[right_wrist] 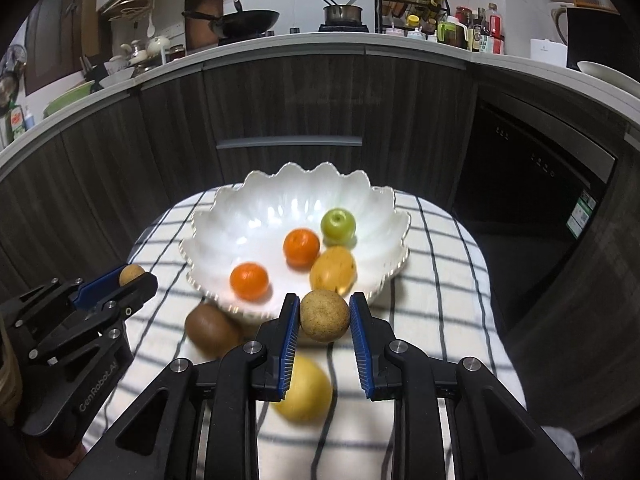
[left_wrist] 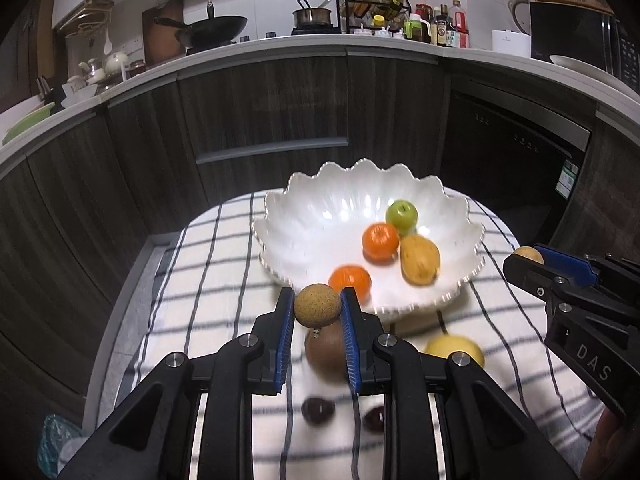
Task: Organize fruits
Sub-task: 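Carry both held nuts over the white bowl with both tools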
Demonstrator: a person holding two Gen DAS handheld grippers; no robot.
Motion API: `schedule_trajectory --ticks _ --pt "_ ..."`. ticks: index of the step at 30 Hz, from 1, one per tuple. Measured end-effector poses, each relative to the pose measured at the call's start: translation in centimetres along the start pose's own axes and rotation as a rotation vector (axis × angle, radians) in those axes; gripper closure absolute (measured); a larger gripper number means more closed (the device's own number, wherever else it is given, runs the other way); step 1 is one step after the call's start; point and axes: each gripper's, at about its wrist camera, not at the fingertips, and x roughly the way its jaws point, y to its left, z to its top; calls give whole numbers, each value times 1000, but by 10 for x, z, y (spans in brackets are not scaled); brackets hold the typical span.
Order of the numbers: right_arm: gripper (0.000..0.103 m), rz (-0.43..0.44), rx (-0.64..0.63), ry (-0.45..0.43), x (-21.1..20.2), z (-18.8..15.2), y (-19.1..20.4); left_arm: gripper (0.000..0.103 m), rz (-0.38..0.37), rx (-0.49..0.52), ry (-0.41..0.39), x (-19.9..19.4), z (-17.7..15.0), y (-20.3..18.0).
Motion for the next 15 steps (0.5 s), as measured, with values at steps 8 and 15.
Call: schedule_trajectory --ticks 8,15 --pt "76 -16 26 7 40 27 -8 79 -8 -12 3 41 27 4" --pt "76 -39 50 23 79 50 -17 79 -10 -17 22 77 44 4"
